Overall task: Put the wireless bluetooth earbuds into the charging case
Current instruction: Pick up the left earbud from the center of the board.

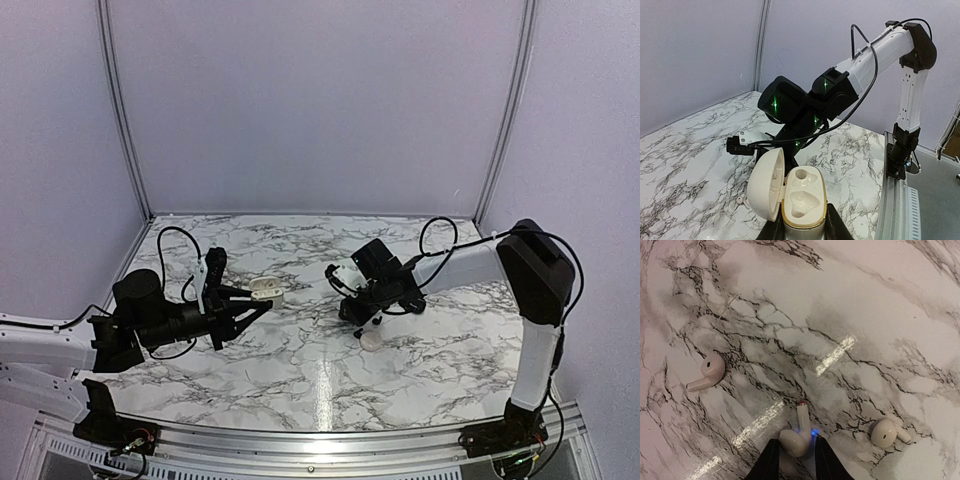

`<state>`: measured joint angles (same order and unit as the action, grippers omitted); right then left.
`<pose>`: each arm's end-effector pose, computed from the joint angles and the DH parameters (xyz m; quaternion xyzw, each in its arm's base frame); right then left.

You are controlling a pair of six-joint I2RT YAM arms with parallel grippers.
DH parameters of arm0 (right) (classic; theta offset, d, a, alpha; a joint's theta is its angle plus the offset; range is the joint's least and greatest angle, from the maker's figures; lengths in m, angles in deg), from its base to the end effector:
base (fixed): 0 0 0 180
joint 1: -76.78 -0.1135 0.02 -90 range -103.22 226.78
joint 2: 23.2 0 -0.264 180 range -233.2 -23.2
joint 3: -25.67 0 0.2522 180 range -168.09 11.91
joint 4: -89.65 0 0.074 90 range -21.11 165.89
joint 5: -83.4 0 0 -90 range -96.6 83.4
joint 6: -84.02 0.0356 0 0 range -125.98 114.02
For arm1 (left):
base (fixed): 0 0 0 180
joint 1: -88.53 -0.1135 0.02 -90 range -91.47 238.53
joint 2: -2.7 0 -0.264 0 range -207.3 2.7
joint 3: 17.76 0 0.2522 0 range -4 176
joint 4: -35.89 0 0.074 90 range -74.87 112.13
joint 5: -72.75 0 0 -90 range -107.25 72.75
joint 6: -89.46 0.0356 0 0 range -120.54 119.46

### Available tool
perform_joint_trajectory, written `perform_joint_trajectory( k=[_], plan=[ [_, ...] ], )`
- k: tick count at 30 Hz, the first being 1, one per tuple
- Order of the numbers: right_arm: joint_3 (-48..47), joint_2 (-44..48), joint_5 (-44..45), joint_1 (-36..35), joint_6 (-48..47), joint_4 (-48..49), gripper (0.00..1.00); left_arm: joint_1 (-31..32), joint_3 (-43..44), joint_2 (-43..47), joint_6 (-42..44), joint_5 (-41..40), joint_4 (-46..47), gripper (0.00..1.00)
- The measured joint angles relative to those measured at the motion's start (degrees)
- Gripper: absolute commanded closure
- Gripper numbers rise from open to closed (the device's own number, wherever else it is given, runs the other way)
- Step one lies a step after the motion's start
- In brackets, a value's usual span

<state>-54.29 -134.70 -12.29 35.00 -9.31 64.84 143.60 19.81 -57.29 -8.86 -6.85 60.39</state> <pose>0.2902 0.2640 0.1361 -0.3800 0.8774 0.1401 0.2573 0.1264 -0.1923 0.2499 0.3342 0.6087 -0.4302 0.5769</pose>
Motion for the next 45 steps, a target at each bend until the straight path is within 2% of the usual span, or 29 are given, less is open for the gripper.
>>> perform_joint_trajectory(
  k=[8,16,27,41,45],
  plan=[
    [0.0,-0.2,-1.1,0.2,-1.4,1.1,0.87,0.0,0.0,0.0,0.2,0.0,0.0,0.98],
    [0.9,0.1,-4.8,0.9,-2.6,1.8,0.90,0.0,-0.9,0.1,0.3,0.0,0.0,0.98],
    [1.7,4.5,-7.8,1.8,-2.1,1.4,0.63,0.0,-1.9,1.2,0.3,-0.7,0.0,0.98],
    [-12.7,-2.8,-6.8,2.2,-8.5,-8.7,0.48,0.0,-2.5,2.4,0.2,-1.5,-0.1,0.97],
    [-14.0,-4.4,-7.0,2.3,-10.2,-11.5,0.48,0.0,-2.5,2.4,0.2,-1.5,-0.1,0.97]
  ],
)
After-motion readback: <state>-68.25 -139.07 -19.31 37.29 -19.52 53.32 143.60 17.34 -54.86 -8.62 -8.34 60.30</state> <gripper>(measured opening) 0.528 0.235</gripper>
